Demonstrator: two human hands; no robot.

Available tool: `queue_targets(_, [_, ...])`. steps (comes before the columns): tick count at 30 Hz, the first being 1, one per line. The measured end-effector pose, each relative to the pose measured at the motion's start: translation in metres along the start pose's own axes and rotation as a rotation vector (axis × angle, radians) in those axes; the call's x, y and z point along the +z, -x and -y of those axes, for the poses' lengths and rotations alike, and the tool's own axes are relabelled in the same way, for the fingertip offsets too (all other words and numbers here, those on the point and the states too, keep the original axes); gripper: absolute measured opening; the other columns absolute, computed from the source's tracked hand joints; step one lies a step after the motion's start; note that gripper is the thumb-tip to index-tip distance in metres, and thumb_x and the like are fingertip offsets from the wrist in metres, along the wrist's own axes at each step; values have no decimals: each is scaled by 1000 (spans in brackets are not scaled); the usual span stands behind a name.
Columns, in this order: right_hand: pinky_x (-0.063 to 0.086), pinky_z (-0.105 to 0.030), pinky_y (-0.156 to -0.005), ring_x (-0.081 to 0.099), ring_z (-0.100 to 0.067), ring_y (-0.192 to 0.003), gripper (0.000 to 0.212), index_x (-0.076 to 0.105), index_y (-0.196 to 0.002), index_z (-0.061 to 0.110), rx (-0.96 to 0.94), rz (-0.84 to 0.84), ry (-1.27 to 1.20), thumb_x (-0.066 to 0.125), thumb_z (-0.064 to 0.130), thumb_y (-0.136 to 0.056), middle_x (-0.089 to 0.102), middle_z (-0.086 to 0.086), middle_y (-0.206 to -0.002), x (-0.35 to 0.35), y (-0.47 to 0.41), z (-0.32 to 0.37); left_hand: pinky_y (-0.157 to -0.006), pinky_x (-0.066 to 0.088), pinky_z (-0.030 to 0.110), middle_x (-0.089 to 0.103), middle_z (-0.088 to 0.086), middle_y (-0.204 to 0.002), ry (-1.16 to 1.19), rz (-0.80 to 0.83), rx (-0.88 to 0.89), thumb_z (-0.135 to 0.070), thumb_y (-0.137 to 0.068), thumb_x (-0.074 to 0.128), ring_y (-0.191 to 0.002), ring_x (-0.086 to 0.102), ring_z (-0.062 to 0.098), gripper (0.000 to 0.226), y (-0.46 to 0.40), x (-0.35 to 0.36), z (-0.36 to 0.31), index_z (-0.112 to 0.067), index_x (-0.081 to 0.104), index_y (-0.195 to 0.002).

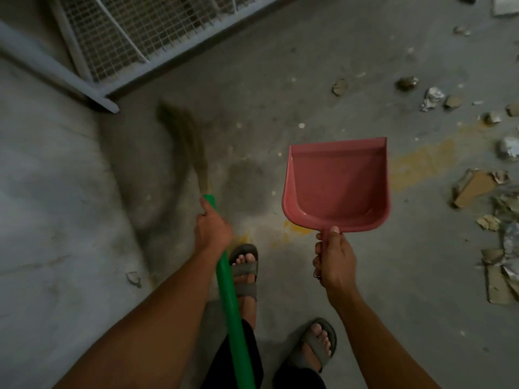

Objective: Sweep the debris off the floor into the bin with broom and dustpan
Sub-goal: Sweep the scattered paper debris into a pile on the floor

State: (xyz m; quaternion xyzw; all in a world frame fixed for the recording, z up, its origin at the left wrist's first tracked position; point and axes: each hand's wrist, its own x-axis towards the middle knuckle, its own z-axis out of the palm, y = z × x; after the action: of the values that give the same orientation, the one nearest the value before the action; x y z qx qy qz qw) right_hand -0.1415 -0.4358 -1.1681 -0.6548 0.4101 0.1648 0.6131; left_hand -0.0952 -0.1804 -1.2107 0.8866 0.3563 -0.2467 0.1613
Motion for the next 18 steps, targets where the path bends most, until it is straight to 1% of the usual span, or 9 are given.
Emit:
queue_targets(2, [34,-26,-43,43,-15,-46,49,66,-97,11,4,15,16,37,47,-113,57,-7,-75,13,-8,1,-98,50,48,57,28,-139,-48,67,-49,-28,-102,56,-123,60,48,85,-32,-7,2,-17,3,-169])
queue_targets(4, [35,-27,-43,45,-13,-47,50,66,-97,9,0,18,39,38,47,-113,58,-5,-74,24,-17,2,-100,50,47,57,28,-143,-120,125,4,-28,-102,57,-126,59,47,87,-57,-8,-7,-17,3,-169])
queue_targets(6, [35,-26,-42,45,-13,-47,51,66,-99,6,6,5,50,38,47,-113,58,-6,-75,31,-30,3,-100,50,46,58,28,-141,-156,161,87,-26,-102,57,-125,60,46,88,-73,-1,-23,-19,1,-169])
queue_targets(8, [34,-24,-40,45,-14,-48,53,64,-101,4,22,-4,52,37,47,-114,58,-7,-77,36,-43,4,-98,51,47,59,29,-137,-191,174,197,-25,-102,57,-120,63,46,88,-83,10,-44,-20,1,-169])
queue_targets(10, [32,-22,-39,44,-15,-48,54,63,-102,3,46,-16,49,35,47,-114,56,-8,-78,37,-56,6,-96,52,49,61,30,-132,-229,201,358,-24,-101,58,-115,64,47,89,-88,22,-69,-19,1,-169])
queue_targets(13, [32,-20,-39,42,-15,-46,52,64,-102,6,66,-67,9,36,49,-113,53,-8,-76,34,-72,10,-96,54,51,62,30,-132,-238,292,579,-27,-102,55,-114,64,47,86,-91,36,-106,-23,1,-169])
queue_targets(16, [31,-20,-39,41,-15,-46,54,65,-104,9,95,-119,-23,35,52,-113,52,-8,-74,28,-80,15,-101,52,49,56,26,-140,-190,344,721,-29,-103,52,-121,60,47,82,-87,39,-132,-29,2,-168])
queue_targets(18, [31,-21,-39,41,-15,-46,54,66,-106,9,114,-158,-35,35,52,-113,53,-7,-75,25,-81,18,-100,51,47,53,23,-140,-169,368,771,-30,-105,50,-120,59,46,80,-81,33,-139,-33,1,-168])
